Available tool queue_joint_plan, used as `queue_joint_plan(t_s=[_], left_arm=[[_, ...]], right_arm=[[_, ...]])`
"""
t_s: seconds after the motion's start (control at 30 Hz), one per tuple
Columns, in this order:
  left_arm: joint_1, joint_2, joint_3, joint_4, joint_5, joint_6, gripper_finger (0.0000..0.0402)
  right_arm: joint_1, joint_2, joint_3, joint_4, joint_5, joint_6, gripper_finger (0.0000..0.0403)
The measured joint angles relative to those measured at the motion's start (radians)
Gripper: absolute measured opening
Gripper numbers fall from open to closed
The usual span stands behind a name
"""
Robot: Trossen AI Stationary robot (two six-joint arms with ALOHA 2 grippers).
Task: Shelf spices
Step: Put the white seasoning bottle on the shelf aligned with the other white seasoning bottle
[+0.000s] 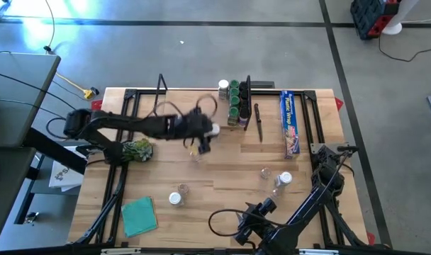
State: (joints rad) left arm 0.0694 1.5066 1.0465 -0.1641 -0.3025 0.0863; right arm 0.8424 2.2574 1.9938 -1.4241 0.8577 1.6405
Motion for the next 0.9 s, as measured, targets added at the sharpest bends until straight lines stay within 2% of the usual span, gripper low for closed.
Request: queue_joint_plan(t_s=[0.17,0.3,0.4,0.57,0.67,0.9], left_arm=[[0.161,0.001,0.024,0.014,0.059,0.061,0.0198],[0.268,0.035,0.025,0.083,0.201,0.060,0.0198],[0.310,0.086,0.025,0.139,0.260,0.042,0.0198],[0.348,0.161,0.025,0.224,0.270,0.055,0.0198],[0.363,0.202,0.024,0.243,0.268,0.059,0.0216],[0.380,0.232,0.026,0.300,0.271,0.093,0.0234]], right_arm=[[0.000,0.000,0.000,0.005,0.000,0.000,0.0232],[0.000,0.000,0.000,0.008,0.000,0.000,0.0232],[0.000,0.000,0.000,0.008,0.000,0.000,0.0232],[0.000,0.000,0.000,0.008,-0.003,0.000,0.0232],[0.000,0.000,0.000,0.010,-0.020,0.001,0.0232],[0.000,0.000,0.000,0.012,-0.030,0.001,0.0232]])
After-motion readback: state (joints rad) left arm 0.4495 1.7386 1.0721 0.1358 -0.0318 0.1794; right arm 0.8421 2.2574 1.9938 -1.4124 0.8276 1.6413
